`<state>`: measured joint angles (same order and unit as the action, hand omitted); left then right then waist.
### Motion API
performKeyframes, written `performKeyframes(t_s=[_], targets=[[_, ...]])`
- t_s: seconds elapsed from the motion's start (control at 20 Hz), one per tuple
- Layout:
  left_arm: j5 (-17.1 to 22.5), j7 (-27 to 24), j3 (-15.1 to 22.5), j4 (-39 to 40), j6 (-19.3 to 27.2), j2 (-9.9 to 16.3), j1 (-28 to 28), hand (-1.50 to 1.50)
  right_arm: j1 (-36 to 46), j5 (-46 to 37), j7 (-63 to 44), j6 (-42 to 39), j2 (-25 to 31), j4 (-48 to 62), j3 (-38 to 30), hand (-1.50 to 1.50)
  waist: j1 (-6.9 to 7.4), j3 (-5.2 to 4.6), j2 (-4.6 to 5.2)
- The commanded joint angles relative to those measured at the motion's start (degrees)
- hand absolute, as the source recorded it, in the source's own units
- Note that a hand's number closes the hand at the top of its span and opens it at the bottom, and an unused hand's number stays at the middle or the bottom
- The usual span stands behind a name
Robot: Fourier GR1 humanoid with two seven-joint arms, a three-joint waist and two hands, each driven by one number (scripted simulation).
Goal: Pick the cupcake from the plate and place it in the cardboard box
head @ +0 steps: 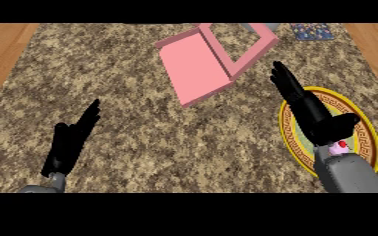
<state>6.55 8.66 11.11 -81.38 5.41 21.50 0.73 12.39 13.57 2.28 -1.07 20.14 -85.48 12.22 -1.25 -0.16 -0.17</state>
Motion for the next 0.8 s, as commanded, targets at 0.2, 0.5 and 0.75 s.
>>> performKeyframes(t_s=[0.2, 0.5, 0.75], targets=[[5.48, -2.95, -9.09, -5.3, 6.72, -3.81, 3.03, 0.0, -11.52, 7.29, 4.33, 12.44, 6.67, 3.04, -25.71, 1.5, -5.36, 0.42, -1.53], [8.21, -0.06, -9.81, -10.34, 8.27, -6.2, 4.98, 0.0, -23.36, 0.06, 11.84, 19.04, 13.3, 14.37, -35.25, -1.5, -1.7, 0.35, -0.22], [7.51, 2.03, -8.15, -14.28, 8.72, -7.51, 4.02, 0.0, -31.21, -0.8, 20.17, 9.83, 16.91, 10.14, -37.06, -1.5, 0.41, 0.16, -0.03]])
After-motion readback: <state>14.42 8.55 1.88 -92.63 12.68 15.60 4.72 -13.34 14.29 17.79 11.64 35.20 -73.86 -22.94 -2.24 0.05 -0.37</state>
